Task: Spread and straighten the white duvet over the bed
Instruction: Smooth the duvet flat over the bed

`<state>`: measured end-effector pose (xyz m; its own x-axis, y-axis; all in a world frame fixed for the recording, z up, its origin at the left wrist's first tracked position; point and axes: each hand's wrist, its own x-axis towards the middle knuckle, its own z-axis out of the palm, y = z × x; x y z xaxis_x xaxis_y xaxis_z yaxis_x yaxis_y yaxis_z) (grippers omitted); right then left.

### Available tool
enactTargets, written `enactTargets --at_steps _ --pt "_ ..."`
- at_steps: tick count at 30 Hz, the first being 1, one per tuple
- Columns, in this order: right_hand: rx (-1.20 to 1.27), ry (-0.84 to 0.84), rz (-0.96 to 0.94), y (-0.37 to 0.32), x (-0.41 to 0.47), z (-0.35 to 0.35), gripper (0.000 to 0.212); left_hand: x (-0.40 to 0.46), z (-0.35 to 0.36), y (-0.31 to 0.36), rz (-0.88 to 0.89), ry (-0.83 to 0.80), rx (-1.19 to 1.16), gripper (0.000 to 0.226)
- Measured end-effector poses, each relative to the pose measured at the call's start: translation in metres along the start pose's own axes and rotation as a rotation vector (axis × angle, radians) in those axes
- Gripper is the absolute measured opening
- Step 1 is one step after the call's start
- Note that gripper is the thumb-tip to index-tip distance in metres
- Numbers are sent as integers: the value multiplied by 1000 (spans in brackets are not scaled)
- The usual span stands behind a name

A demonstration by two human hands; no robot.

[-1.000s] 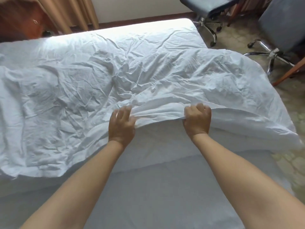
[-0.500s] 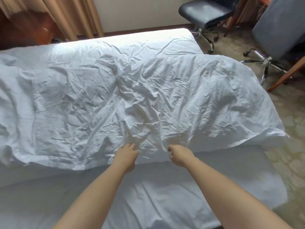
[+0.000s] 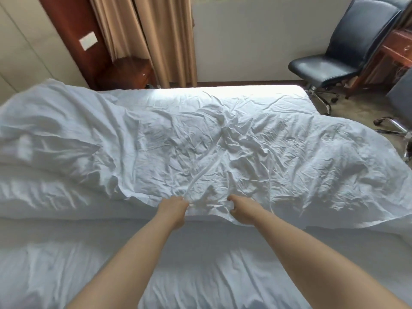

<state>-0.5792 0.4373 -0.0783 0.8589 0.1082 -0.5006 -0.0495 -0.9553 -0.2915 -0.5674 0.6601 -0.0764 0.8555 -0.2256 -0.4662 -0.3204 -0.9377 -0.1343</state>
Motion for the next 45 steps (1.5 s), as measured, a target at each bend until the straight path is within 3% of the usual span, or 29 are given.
enactTargets --at_steps 8,20,29,34,45 --pt "-250 84 -122 -168 -28 36 50 -102 39 -150 -99 49 -30 46" --pt "-333 139 -259 -382 -11 68 50 -183 76 -348 -252 106 -182 46" --pt "-281 145 -300 -506 109 75 48 -133 75 -495 -243 191 -133 41" --pt "-201 100 -279 -570 177 83 46 -93 81 -574 -227 93 -84 45" --pt "-83 157 -138 -650 267 72 43 -14 67 -705 -156 126 -40 32"
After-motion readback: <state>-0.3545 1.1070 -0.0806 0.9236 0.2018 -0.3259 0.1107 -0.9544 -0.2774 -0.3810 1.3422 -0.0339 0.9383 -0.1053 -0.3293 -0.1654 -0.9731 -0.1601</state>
